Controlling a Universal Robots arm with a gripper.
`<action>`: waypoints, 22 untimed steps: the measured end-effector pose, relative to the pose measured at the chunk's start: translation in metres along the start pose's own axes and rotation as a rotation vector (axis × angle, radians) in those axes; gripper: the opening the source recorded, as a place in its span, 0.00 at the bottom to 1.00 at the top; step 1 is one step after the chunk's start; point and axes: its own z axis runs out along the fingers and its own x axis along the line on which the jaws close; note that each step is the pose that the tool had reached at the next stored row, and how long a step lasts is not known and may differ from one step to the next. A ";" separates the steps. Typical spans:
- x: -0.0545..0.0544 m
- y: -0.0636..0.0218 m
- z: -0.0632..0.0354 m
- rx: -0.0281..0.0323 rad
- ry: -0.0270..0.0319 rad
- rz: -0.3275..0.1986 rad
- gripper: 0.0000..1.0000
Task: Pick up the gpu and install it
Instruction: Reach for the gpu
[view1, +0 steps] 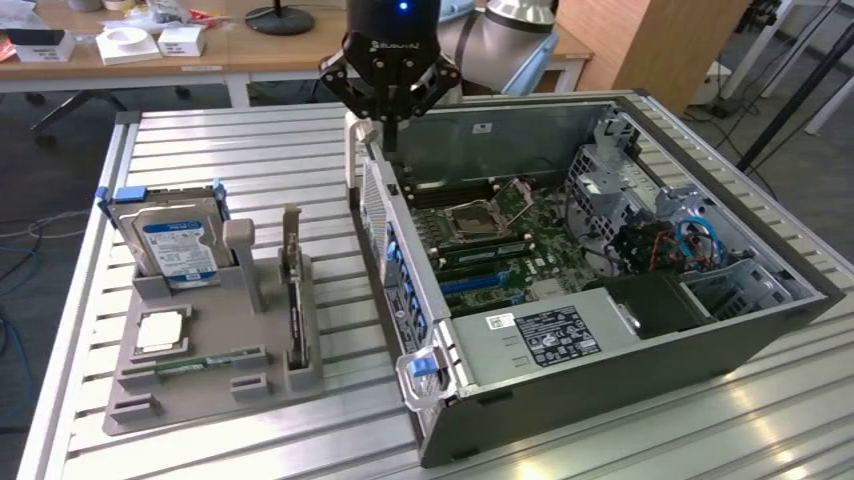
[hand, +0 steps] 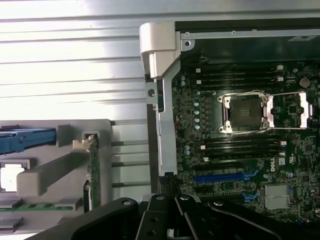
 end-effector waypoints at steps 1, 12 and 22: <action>0.003 -0.0002 0.0001 0.0000 0.0001 0.000 0.10; 0.038 -0.0025 0.0013 0.0000 0.0000 0.000 0.10; 0.069 -0.0043 0.0025 -0.0001 0.0000 0.000 0.10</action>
